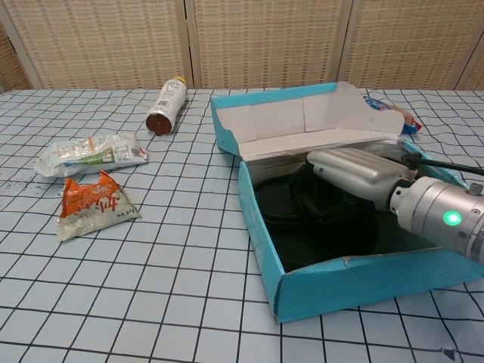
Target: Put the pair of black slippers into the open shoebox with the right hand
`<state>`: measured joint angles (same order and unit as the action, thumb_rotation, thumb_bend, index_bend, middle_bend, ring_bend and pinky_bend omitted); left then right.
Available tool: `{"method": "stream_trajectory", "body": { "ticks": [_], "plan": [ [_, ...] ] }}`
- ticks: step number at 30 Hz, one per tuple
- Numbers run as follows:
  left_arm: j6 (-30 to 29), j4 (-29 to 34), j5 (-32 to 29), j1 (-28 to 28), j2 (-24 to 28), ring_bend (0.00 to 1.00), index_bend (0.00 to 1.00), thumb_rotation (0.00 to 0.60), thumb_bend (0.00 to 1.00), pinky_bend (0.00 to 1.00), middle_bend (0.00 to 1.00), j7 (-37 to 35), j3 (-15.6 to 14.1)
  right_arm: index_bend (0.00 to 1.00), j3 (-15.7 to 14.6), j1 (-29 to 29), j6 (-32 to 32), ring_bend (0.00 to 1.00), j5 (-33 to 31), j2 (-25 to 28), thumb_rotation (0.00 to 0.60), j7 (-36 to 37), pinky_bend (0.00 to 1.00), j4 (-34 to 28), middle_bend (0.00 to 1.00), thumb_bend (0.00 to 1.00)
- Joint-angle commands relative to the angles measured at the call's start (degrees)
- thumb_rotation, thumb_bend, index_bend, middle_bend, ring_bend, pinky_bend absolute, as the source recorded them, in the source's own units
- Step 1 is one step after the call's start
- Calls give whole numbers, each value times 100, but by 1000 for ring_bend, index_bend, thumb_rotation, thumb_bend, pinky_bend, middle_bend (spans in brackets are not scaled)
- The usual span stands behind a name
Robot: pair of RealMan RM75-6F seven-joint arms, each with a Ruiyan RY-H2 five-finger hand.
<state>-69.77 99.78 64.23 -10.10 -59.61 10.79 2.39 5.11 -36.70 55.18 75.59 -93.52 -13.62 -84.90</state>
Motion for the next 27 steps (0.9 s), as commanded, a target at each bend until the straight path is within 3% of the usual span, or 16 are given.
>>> {"method": "stream_trajectory", "body": {
  "ticks": [1,4,7,12,17,20,22,27],
  "plan": [
    [-3,-1,-1,0,-6,286,301,600,440,466,242,7,-2,647,6,108,293,319,336,443,600,293,397,-564,537,676],
    [-1,-1,4,-5,-8,286,301,600,440,466,242,23,-5,592,-31,202,502,278,632,868,600,569,394,-1032,507,636],
    [4,-9,-19,-7,-16,286,301,600,440,466,242,34,-4,502,-91,305,721,212,949,1341,600,847,375,-1415,428,485],
    [-14,-29,-7,-13,-28,286,301,600,440,466,243,47,3,396,-265,683,1273,165,1269,2097,600,946,335,-1627,368,380],
    [-93,-79,93,1,-65,286,301,600,440,466,245,18,7,360,-506,1448,1974,144,830,2400,600,275,330,-1139,338,247],
    [-129,-114,143,9,-99,286,300,600,441,464,244,32,-1,267,-524,1900,2231,42,184,2363,600,-115,250,-695,179,117],
    [-157,-123,174,10,-119,286,297,600,441,464,244,32,5,202,-467,2057,2313,3,-51,2291,600,-33,178,-447,114,89],
    [-248,-205,297,16,-205,286,295,600,441,463,242,104,-9,150,-327,2222,2250,0,-291,2177,600,389,113,125,51,70]
  ]
}}
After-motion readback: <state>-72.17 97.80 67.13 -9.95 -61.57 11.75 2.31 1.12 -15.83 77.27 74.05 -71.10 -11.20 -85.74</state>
